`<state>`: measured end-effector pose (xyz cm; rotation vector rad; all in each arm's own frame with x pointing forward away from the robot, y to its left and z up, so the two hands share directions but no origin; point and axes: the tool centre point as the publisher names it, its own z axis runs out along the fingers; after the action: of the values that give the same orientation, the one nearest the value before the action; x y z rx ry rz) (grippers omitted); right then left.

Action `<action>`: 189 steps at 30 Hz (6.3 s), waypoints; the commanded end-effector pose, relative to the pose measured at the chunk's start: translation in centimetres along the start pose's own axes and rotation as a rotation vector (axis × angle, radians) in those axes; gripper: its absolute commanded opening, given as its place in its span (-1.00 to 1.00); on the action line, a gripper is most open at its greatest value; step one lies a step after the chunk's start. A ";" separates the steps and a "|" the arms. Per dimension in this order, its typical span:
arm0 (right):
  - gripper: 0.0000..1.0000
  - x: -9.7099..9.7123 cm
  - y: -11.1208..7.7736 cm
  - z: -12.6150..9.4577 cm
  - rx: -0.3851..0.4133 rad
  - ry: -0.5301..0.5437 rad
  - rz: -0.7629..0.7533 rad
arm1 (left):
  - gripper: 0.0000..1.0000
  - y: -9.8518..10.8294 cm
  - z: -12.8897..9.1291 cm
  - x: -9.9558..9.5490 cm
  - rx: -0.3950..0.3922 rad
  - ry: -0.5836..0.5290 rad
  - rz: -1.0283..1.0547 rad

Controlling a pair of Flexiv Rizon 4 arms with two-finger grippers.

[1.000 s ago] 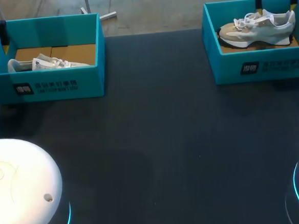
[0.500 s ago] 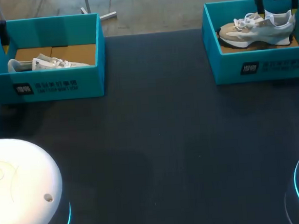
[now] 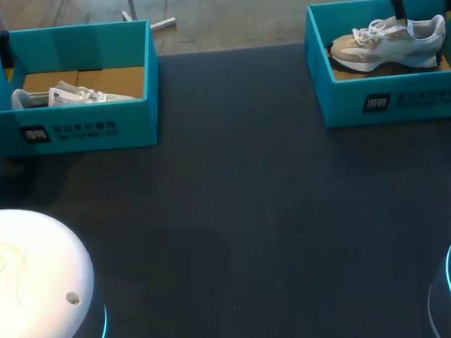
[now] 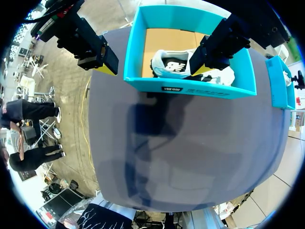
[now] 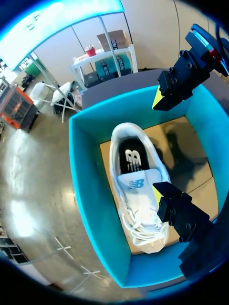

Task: Take the shoe out of the shoebox, open the shoe tongue, remove and reinsert the insole, then place the shoe into the shoebox

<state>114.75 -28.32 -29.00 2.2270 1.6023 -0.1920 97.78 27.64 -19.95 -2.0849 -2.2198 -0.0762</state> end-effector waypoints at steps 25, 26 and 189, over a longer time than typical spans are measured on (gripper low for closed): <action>1.00 -1.7 1.6 1.7 0.017 0.042 -0.055 | 1.00 -0.1 0.0 0.0 -0.003 0.002 0.000; 1.00 -1.7 1.6 1.7 0.017 0.042 -0.055 | 1.00 -0.1 0.0 0.0 -0.003 0.002 0.000; 0.49 -0.4 2.0 10.6 0.222 0.208 -0.219 | 1.00 -0.1 0.0 0.0 -0.003 0.002 0.000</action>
<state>117.05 -32.94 -38.10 2.2748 2.0125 -0.1977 97.78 27.64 -19.94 -2.0849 -2.2197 -0.0762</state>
